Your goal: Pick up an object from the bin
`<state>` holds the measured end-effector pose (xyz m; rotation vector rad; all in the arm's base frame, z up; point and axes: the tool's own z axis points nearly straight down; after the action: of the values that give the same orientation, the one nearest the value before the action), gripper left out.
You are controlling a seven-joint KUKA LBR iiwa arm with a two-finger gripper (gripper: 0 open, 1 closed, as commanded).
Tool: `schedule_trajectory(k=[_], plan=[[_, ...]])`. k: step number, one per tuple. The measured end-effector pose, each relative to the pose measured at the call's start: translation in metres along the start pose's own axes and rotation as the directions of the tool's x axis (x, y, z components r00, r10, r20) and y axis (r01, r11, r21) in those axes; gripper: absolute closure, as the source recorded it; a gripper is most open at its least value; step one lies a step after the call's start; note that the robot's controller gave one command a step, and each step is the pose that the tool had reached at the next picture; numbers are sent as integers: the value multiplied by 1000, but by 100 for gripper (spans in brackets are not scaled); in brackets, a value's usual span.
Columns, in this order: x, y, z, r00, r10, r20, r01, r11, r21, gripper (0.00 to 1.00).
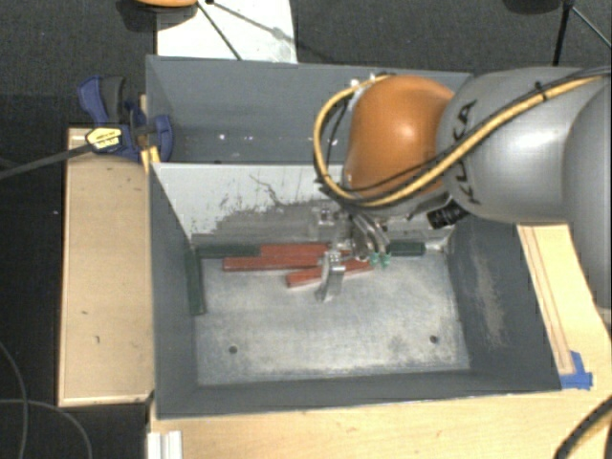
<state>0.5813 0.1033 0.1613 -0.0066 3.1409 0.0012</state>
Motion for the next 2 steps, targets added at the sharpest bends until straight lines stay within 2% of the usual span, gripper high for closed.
schedule_trajectory(k=[1, 2], plan=[[-12, 5, 26, 987, 160, 1, -160, 987, 0, 0], [-13, 10, 79, 979, 204, 5, -204, 979, -2, 0]])
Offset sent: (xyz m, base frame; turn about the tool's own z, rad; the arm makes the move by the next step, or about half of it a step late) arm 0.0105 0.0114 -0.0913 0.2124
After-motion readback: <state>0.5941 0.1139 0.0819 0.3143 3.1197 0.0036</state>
